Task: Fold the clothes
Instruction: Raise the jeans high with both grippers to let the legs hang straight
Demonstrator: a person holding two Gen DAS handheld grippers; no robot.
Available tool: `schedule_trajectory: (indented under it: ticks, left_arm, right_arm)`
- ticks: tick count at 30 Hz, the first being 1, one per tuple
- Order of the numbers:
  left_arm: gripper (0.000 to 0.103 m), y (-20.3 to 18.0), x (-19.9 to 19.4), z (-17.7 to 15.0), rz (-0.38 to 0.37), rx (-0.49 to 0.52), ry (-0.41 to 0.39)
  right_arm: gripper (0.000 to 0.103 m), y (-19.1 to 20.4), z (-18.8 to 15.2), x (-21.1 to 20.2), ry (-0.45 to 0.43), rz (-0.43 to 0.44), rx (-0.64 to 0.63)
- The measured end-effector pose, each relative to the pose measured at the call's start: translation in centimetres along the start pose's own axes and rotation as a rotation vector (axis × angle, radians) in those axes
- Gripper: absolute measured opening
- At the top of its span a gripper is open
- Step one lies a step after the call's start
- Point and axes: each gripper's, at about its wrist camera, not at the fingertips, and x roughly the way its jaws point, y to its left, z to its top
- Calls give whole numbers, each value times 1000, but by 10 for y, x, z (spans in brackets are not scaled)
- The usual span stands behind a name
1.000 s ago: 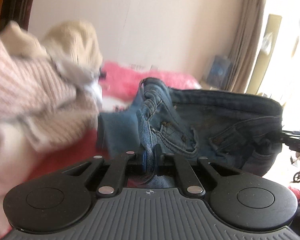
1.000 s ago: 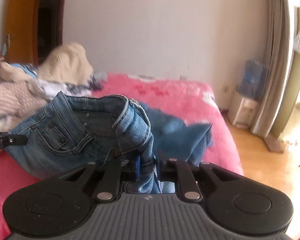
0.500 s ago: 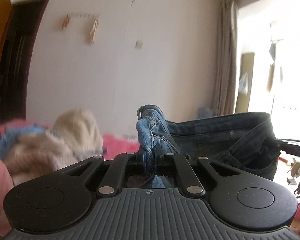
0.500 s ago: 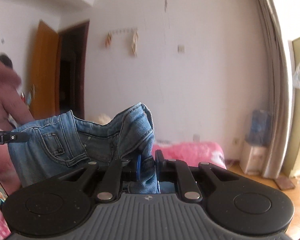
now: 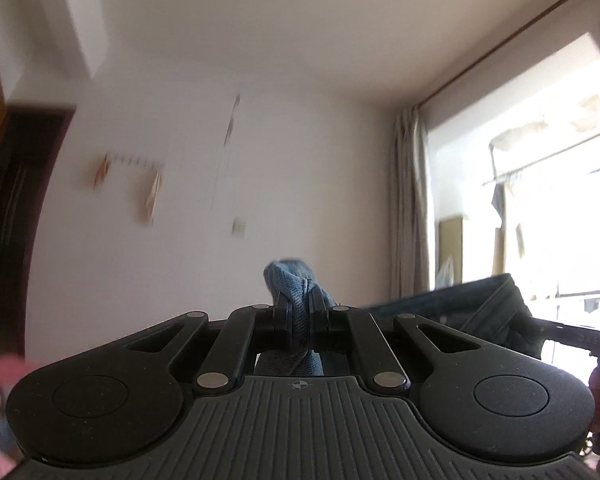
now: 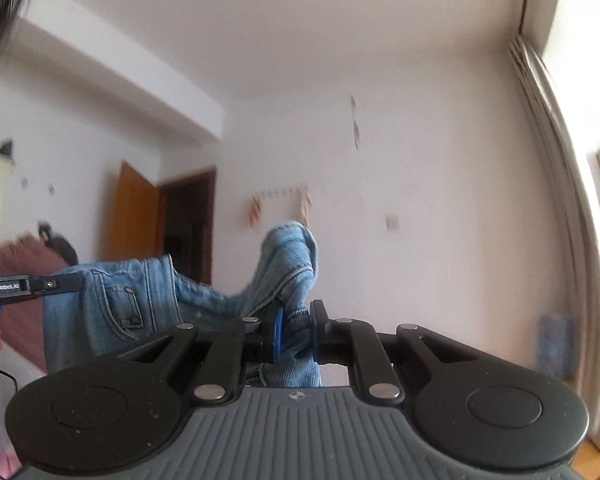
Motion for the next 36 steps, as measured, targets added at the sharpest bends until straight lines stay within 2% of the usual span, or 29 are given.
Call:
schedule_trajectory:
  ticks: [2,4,8,12,14,17,24,31,36]
  left_arm:
    - [5,-5,3,18,-21,0,-42]
    - [5,-11,7,31,-34,16,-71]
    - [5,-26,20,43,-58,48,-91]
    - [5,-28,50,30,-53,30,-41]
    - [5,-23,72,16,-34,1,11]
    - [5,-15,117,-22,12,-11,99]
    - [5,6,232,-118,112,-36,303]
    - [5,45,348,-235,211,-46,468]
    - [6,80,417,-326,308,-25,589]
  right_arm:
    - [9,0,21,-6,-54,17,-13]
    - [9,-8,37,-3,-69,64,38]
    - [9,-21,54,3,-81,81,97]
    - [9,-31,59,10,-112,84,108]
    - [9,-37,55,20,-83,70,125]
    - [9,-46,41,45,-17,39,137]
    - [9,-81,-31,128,174,-85,109]
    - [9,-129,-112,263,337,-201,51]
    - [9,-177,-192,372,472,-274,74]
